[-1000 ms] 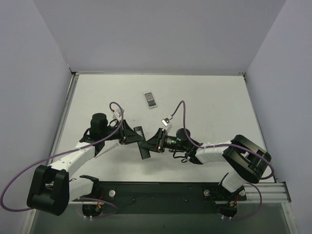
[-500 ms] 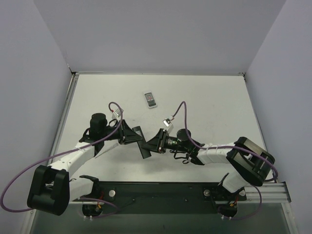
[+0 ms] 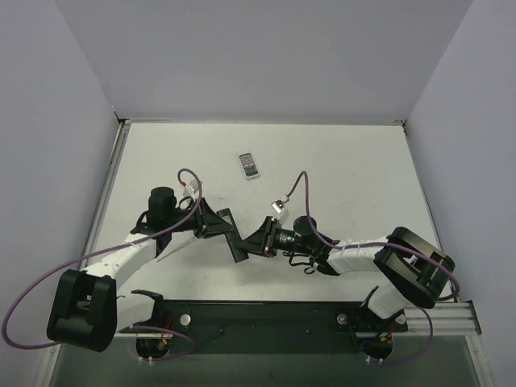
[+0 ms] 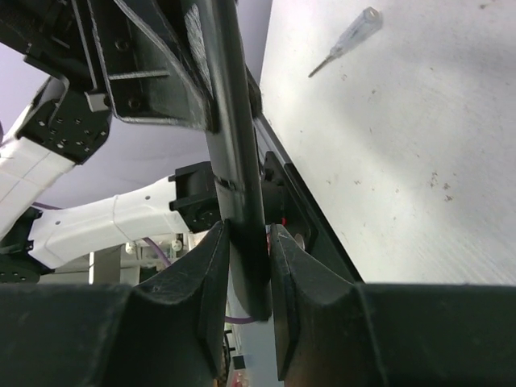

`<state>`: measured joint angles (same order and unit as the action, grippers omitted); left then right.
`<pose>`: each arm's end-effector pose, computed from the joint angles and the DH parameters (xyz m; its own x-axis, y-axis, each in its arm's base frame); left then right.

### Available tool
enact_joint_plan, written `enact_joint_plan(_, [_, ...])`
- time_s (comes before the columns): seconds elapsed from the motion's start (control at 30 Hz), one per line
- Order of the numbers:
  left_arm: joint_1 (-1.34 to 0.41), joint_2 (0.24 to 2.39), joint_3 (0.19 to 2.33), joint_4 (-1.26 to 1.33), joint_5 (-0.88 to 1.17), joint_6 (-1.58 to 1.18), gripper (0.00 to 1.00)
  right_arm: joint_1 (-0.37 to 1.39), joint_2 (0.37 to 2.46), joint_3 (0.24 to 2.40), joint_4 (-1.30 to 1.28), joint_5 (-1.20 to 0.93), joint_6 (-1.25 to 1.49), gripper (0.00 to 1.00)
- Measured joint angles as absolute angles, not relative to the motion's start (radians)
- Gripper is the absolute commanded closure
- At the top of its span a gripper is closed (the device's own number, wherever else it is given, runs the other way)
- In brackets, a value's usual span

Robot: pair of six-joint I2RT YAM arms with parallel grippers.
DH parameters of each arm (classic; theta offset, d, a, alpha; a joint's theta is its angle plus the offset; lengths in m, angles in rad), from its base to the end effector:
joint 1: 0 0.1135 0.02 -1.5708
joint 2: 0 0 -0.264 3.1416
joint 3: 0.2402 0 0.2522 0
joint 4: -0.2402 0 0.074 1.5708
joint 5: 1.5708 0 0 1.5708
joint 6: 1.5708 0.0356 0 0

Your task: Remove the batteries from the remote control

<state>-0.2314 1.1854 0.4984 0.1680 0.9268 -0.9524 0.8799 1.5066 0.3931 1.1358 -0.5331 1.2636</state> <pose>0.2183 -0.0807 0.2019 -0.9428 -0.2805 -0.1802 0.0783 0.3392 -0.9375 0.1579 0.2194 0.1860 -0.9370 0.1551 -0.3131 -0.3121 0.0312 0.9495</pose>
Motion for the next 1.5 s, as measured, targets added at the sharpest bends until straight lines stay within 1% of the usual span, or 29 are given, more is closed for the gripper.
enact_joint_plan(0.13, [-0.187, 1.187, 0.499, 0.166, 0.872, -0.911, 1.0, 0.882, 1.506, 0.366, 1.108, -0.559, 1.255, 0.88])
enact_joint_plan(0.23, [-0.108, 1.188, 0.517, 0.242, 0.75, -0.905, 1.0, 0.91, 1.507, 0.316, 0.962, -0.653, 1.237, 0.89])
enact_joint_plan(0.3, [-0.087, 1.188, 0.526, 0.312, 0.7, -0.906, 1.0, 0.914, 1.514, 0.312, 0.876, -0.704, 1.229, 0.87])
enact_joint_plan(0.43, [-0.09, 1.188, 0.524, 0.364, 0.653, -0.904, 1.0, 0.852, 1.517, 0.379, 0.805, -0.739, 1.214, 0.85])
enact_joint_plan(0.6, [-0.094, 1.179, 0.524, 0.325, 0.592, -0.872, 1.0, 0.796, 1.472, 0.486, 0.683, -0.733, 1.151, 0.83])
enact_joint_plan(0.7, [-0.107, 1.163, 0.524, 0.298, 0.566, -0.853, 1.0, 0.778, 1.395, 0.542, 0.527, -0.687, 1.084, 0.78])
enact_joint_plan(0.73, [-0.115, 1.162, 0.524, 0.297, 0.564, -0.852, 1.0, 0.776, 1.37, 0.556, 0.476, -0.662, 1.061, 0.72])
enact_joint_plan(0.8, [-0.143, 1.164, 0.524, 0.295, 0.558, -0.845, 1.0, 0.772, 1.297, 0.591, 0.342, -0.583, 1.003, 0.67])
enact_joint_plan(0.83, [-0.163, 1.17, 0.525, 0.289, 0.552, -0.836, 1.0, 0.772, 1.269, 0.6, 0.299, -0.554, 0.985, 0.59])
enact_joint_plan(0.9, [-0.21, 1.196, 0.542, 0.252, 0.543, -0.804, 1.0, 0.772, 1.203, 0.625, 0.187, -0.475, 0.94, 0.49])
enact_joint_plan(0.93, [-0.234, 1.217, 0.556, 0.234, 0.541, -0.791, 1.0, 0.772, 1.172, 0.636, 0.136, -0.439, 0.92, 0.42])
enact_joint_plan(1.07, [-0.323, 1.302, 0.609, 0.206, 0.538, -0.768, 1.0, 0.766, 1.053, 0.651, -0.039, -0.292, 0.862, 0.31])
enact_joint_plan(1.1, [-0.345, 1.314, 0.618, 0.205, 0.538, -0.767, 1.0, 0.766, 1.028, 0.651, -0.072, -0.26, 0.859, 0.24])
enact_joint_plan(1.13, [-0.377, 1.328, 0.631, 0.202, 0.537, -0.765, 1.0, 0.765, 0.991, 0.651, -0.118, -0.214, 0.855, 0.2])
enact_joint_plan(1.2, [-0.448, 1.369, 0.665, 0.211, 0.536, -0.766, 1.0, 0.764, 0.924, 0.647, -0.176, -0.144, 0.854, 0.16])
enact_joint_plan(1.23, [-0.471, 1.388, 0.679, 0.222, 0.537, -0.769, 1.0, 0.764, 0.894, 0.643, -0.196, -0.118, 0.853, 0.15])
enact_joint_plan(1.33, [-0.555, 1.49, 0.73, 0.277, 0.548, -0.783, 1.0, 0.764, 0.78, 0.614, -0.25, -0.038, 0.852, 0.15])
enact_joint_plan(1.5, [-0.67, 1.685, 0.818, 0.324, 0.55, -0.806, 1.0, 0.76, 0.661, 0.582, -0.33, 0.04, 0.841, 0.15])
